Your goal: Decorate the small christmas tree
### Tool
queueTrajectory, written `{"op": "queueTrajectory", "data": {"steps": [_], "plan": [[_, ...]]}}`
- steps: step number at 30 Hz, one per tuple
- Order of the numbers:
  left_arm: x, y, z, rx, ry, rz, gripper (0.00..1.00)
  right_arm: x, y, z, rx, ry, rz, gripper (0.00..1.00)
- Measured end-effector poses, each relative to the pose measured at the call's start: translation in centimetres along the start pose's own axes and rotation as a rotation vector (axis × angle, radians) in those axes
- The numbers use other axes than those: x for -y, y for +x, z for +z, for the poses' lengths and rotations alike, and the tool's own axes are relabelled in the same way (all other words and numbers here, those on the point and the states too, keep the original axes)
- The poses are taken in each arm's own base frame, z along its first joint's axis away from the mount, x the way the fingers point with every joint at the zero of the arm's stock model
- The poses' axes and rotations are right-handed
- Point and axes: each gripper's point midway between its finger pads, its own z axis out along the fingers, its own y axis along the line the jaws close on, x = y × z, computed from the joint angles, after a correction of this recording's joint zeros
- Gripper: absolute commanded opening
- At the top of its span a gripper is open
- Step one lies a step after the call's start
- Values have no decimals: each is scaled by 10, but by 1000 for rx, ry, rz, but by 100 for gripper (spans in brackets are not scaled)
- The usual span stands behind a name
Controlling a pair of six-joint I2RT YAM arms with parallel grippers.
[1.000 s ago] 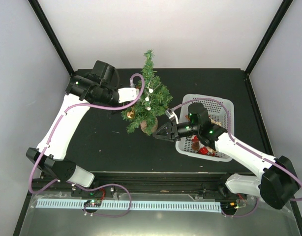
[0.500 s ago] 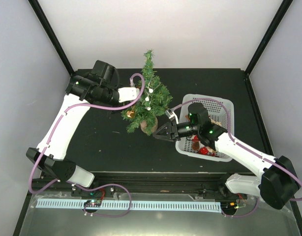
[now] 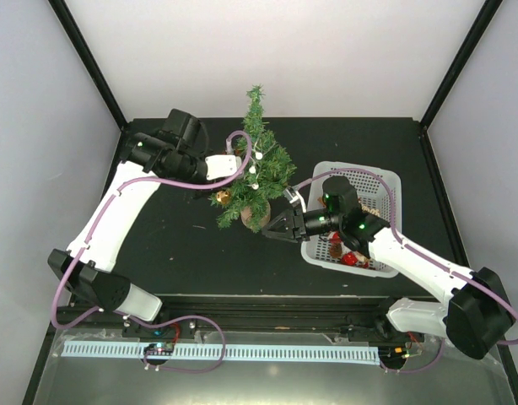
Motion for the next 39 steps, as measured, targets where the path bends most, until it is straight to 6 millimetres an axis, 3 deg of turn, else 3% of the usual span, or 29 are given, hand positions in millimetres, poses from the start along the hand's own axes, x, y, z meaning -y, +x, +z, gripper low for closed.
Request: {"op": "queueTrajectory", "data": {"steps": [18,26,33,39], "plan": [[4,9,11,-11,18,-19,1,-3,-2,0,6,-9,-8,45],[6,9,5,-10,-9,-28,2,-4,-4,1,10,-14,-10,45],[2,7,3,-3,-30,-40,11,-4,-4,1,11,-16,-9,45],[1,8,3,-6,-37,-49,24,-4,-4,1,11,-16,-7,45]]}}
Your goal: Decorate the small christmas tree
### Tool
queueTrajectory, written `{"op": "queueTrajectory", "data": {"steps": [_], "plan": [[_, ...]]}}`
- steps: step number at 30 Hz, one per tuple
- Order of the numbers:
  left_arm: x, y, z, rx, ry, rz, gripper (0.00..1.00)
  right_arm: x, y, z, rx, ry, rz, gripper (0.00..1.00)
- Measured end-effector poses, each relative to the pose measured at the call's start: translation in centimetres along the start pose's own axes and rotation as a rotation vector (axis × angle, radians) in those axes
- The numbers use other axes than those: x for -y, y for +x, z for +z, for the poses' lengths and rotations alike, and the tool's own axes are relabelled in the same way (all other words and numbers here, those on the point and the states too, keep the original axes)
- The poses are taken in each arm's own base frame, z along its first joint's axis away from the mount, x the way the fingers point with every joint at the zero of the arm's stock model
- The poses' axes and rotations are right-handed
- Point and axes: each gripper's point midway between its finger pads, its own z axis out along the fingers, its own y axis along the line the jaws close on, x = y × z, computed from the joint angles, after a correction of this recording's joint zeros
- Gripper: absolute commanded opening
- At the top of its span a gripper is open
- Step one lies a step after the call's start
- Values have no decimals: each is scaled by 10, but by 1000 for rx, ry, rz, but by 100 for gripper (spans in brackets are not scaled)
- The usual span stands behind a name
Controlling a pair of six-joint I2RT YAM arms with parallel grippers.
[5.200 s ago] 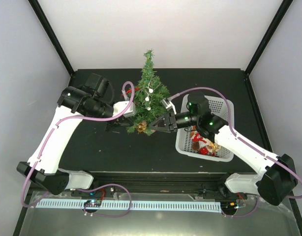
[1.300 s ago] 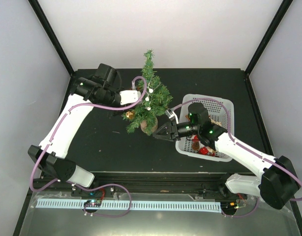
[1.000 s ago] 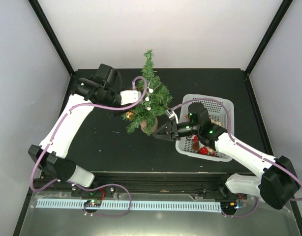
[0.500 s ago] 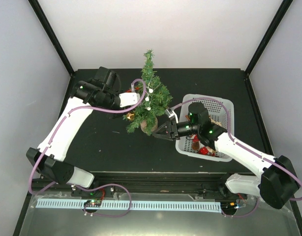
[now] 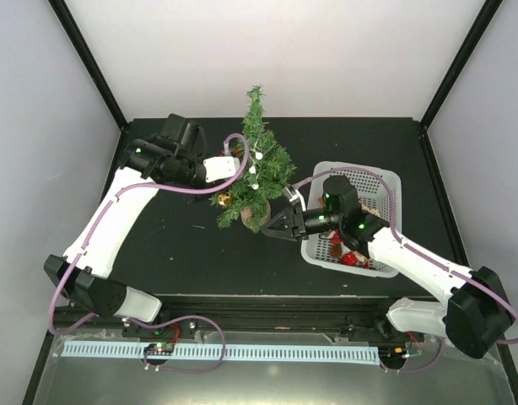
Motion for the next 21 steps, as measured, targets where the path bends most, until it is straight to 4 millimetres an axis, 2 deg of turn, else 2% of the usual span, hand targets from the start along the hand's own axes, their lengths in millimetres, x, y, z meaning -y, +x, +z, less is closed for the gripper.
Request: {"op": "queueTrajectory", "data": {"steps": [3,21], "plan": [[-1,0,0,0,-4,-3,31,0,0,0,0,0,0,45],[-7,3,0,-21,-35,-6,40,5,0,2,-5,7,12,45]]}}
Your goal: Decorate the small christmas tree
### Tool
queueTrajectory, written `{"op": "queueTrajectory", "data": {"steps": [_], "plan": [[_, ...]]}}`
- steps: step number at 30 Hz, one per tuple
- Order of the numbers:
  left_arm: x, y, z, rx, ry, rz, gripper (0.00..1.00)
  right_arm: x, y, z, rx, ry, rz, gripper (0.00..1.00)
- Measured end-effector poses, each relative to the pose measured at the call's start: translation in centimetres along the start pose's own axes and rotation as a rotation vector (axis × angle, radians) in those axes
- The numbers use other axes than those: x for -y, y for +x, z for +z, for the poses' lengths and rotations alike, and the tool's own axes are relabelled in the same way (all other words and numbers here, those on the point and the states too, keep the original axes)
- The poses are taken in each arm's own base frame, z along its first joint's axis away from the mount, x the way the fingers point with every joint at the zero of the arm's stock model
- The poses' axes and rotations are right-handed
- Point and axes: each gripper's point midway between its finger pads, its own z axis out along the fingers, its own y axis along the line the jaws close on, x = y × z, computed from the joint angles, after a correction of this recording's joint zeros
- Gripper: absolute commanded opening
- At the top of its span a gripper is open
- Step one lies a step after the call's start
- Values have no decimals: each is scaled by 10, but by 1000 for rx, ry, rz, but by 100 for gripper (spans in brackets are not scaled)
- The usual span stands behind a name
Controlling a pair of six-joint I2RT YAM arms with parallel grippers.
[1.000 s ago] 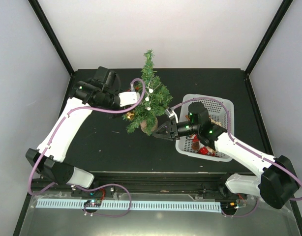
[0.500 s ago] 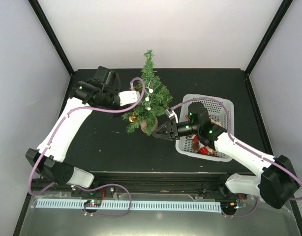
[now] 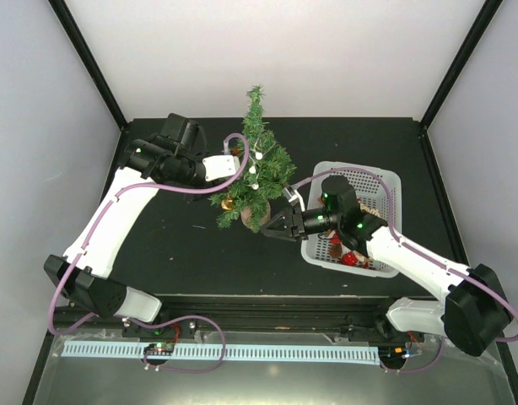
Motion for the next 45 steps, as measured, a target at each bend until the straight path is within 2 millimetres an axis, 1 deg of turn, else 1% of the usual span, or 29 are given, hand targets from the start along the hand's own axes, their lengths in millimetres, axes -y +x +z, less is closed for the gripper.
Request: {"op": "queueTrajectory", "data": {"steps": [7,16,22,31,38,45], "plan": [[-3,4,0,-22,-21,1,43,1,-1,0,1,0,-1,45],[-7,3,-4,-24,-47,7,44,2,-2,2,0,-1,-2,45],[-10,-3,-10,-10,-65,15,44,2,-2,2,0,-1,-2,45],[-9,-3,-20,-8,-92,25,44,2,-2,2,0,-1,-2,45],[-8,4,-28,-29,-124,38,45,2,-2,2,0,-1,-2,45],[-9,11,-32,-47,-141,34,45,2,-1,2,-1,1,-8,44]]}}
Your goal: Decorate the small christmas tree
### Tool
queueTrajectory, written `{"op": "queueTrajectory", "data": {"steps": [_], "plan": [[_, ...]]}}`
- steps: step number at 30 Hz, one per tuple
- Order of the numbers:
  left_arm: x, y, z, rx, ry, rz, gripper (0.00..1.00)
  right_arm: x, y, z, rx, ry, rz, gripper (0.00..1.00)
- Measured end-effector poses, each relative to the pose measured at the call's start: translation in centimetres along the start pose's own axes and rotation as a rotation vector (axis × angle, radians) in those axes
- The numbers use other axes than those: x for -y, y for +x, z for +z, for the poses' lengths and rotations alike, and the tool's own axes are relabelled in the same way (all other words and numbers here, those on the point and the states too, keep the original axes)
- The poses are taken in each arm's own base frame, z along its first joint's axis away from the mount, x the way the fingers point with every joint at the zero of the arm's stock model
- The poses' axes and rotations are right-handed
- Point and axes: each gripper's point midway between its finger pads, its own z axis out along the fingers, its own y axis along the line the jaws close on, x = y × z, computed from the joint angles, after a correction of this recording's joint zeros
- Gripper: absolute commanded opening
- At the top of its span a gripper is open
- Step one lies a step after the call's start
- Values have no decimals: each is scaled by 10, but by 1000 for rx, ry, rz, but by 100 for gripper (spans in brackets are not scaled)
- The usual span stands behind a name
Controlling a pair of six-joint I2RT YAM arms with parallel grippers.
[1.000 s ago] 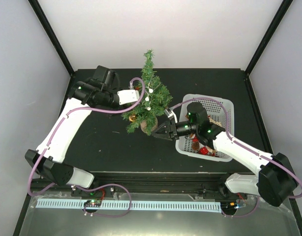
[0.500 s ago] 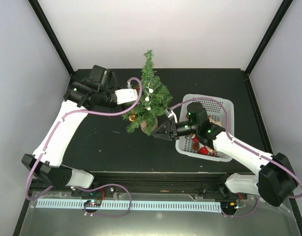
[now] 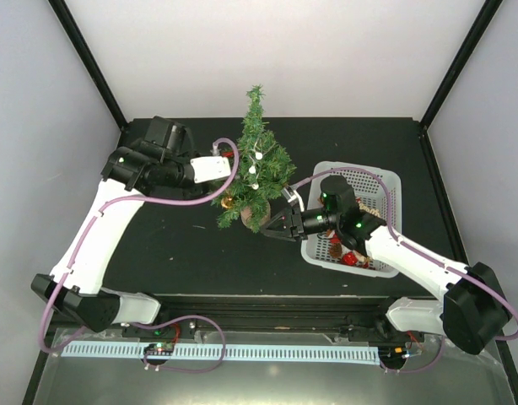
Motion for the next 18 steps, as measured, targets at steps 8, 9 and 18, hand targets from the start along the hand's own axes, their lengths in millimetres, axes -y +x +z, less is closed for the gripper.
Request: {"op": "queueTrajectory", "data": {"steps": [8,9,18], "plan": [[-2,17,-20,0,-14,-77,45,10,1,-18,34,67,-2,43],[2,18,-26,13,-5,-90,45,9,1,-25,54,81,-11,42],[55,11,-73,179,119,-208,47,7,-30,-118,374,366,-83,40]]}}
